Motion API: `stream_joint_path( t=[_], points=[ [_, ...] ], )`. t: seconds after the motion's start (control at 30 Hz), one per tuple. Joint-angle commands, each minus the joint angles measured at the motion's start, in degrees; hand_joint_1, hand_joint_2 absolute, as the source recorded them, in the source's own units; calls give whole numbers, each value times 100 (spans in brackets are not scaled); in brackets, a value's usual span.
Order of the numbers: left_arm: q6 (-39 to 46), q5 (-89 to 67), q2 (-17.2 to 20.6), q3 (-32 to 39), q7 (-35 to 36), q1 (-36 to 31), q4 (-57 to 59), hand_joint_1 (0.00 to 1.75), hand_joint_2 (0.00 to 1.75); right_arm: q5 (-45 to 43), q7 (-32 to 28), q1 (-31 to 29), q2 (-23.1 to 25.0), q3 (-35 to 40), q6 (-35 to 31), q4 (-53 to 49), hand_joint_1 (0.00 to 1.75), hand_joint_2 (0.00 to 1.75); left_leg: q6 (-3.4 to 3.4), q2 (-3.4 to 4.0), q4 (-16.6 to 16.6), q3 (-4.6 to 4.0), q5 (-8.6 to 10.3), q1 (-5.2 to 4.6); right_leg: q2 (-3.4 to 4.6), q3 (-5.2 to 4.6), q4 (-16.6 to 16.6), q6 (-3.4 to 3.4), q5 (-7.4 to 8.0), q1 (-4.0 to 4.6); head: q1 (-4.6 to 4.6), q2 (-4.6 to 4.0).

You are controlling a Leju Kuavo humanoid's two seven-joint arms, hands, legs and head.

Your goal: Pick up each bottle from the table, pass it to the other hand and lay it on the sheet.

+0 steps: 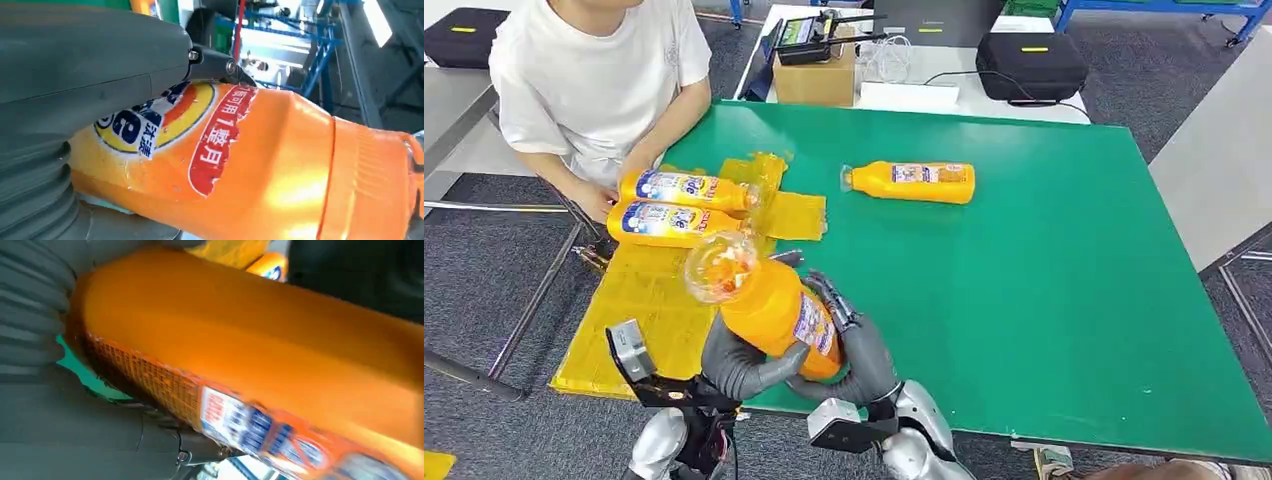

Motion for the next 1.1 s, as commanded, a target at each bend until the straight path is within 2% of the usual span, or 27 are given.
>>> stream_joint_path(
  t=[0.03, 0.37, 0.6, 0.63, 0.67, 0.73, 0.8, 0.87, 0.97, 1.1],
  points=[
    [-159, 83, 201, -252, -36, -151, -2, 175, 175, 158, 94, -280, -58, 265, -147, 609, 0, 175, 13, -10, -6, 5, 2, -1, -7, 7, -6, -18, 0, 3, 0, 0],
    [-374, 51, 255, -357, -6, -135, 52, 175, 175, -42, 187, -257, -13, 16, -104, 337, 0, 175, 17, -11, -7, 5, 1, 2, -8, 9, -10, -25, 1, 7, 2, 0],
    [-330, -71, 256, -340, -13, -157, 121, 175, 175, -82, 186, -234, -30, -59, -61, 257, 0, 175, 12, -7, -5, 4, 1, -1, -5, 4, -5, -17, 0, 2, 2, 0],
    [-103, -308, 258, -309, -21, -165, 119, 175, 175, -95, 156, -203, -22, -99, -117, 240, 0, 175, 12, -10, -5, 2, 2, -3, -8, 3, -4, -15, 0, 0, 2, 0],
    [625, -1084, 260, -240, -153, -192, 123, 175, 175, -112, 146, -149, -25, -170, -187, 161, 0, 0, 17, -13, -6, 4, 2, 1, -11, 8, -9, -23, 1, 6, 2, 0],
    [2258, -2984, 276, -124, -348, -305, 187, 175, 175, -101, 156, -45, -67, -238, -207, -117, 0, 0, 18, -17, -7, 3, 4, -1, -14, 7, -9, -25, 1, 4, 2, 0],
    [2878, -3708, 233, 125, -235, -315, 234, 175, 175, 131, 307, 57, -127, -178, -234, -472, 0, 0, 12, -16, -2, -2, 4, 0, -14, 2, -4, -17, 1, 3, 0, 0],
    [2819, -3468, 179, 322, -166, -274, 218, 175, 175, 287, 452, 73, -161, -109, -261, -483, 0, 0, 14, -15, -3, -1, 3, 3, -12, 3, -6, -22, 1, 7, 2, 0],
    [3273, -3684, 142, 499, -317, -346, 236, 175, 175, -119, 43, 133, -80, -89, -281, -402, 0, 0, 15, -15, -10, 8, 3, 3, -13, 11, -11, -25, 0, 9, 0, 0],
    [3208, -3494, 131, 474, -318, -373, 206, 175, 175, -178, 123, 122, -61, -102, -383, -247, 0, 0, 17, -12, -8, 8, 2, 1, -10, 10, -9, -23, 0, 7, 2, 0]
  ],
)
